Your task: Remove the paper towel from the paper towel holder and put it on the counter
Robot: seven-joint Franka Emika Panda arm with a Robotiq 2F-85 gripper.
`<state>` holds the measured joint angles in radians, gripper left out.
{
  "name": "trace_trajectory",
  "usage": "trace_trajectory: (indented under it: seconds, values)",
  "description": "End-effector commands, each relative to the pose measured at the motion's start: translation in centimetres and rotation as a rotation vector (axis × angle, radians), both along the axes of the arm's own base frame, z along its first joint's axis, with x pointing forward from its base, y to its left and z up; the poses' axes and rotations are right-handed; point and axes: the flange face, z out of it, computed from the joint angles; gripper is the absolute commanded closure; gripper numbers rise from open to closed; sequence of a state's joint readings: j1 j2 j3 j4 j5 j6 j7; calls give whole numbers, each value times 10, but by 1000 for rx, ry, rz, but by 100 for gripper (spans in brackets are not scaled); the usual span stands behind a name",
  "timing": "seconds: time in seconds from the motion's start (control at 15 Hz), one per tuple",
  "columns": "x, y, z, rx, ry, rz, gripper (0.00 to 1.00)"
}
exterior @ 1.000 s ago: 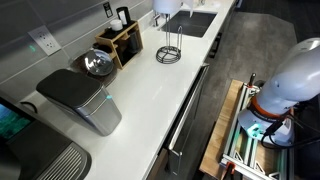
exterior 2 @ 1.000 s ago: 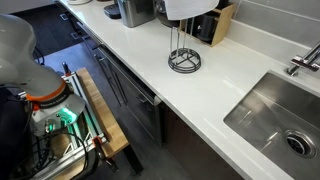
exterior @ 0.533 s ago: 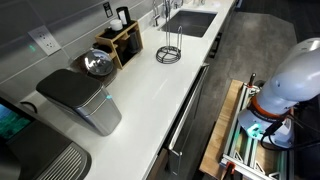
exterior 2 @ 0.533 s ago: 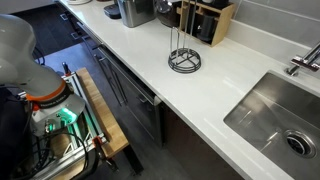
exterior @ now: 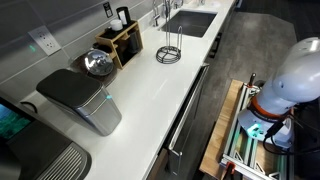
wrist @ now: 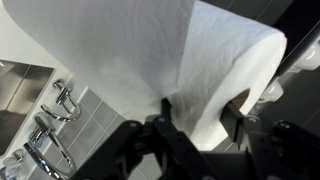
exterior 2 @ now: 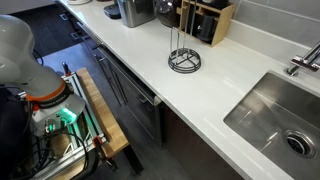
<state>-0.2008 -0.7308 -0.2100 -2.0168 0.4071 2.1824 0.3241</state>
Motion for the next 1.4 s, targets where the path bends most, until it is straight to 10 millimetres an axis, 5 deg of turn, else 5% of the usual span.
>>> trace_trajectory:
  seconds: [0.0, 0.13, 0.33, 0.67, 1.0, 1.33]
  values:
    - [-21, 20, 2, -9, -22, 114, 73]
    - [-23, 30, -2, -21, -18, 176, 73]
    - [-9, 53, -35, 2, 78, 288, 73]
    - [30, 95, -124, 41, 264, 487, 73]
    - [65, 109, -228, 31, 404, 555, 73]
    - [80, 112, -284, 19, 420, 547, 73]
